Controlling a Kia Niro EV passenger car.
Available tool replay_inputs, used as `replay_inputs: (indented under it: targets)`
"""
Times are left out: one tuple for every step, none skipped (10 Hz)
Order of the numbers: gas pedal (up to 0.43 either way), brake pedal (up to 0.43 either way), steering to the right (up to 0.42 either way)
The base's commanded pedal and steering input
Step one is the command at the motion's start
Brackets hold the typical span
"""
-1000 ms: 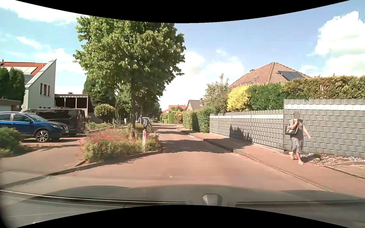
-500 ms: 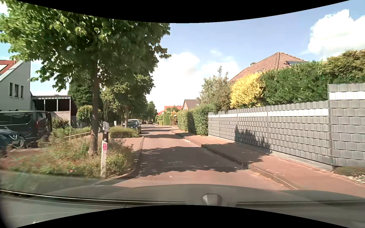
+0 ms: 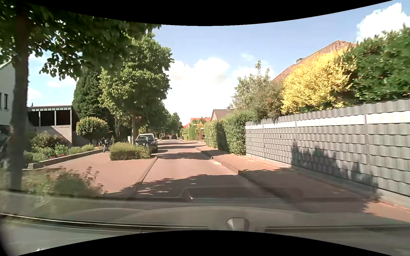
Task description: Follow the waypoints while adhering to traffic rules and regulations
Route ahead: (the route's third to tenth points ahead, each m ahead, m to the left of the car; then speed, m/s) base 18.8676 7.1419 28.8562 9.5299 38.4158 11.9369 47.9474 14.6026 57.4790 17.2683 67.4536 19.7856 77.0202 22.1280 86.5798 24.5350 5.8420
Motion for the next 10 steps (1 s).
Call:
replay_inputs:
  targets:
    - [0.138, 0.006, -0.094]
    - [0.138, 0.006, -0.098]
    - [0.138, 0.006, -0.104]
    - [0.138, 0.006, -0.105]
    - [0.138, 0.006, -0.103]
    - [0.138, 0.006, -0.104]
    - [0.138, 0.006, -0.106]
    - [0.138, 0.006, -0.103]
    - [0.138, 0.006, -0.097]
    - [0.138, 0.006, -0.095]
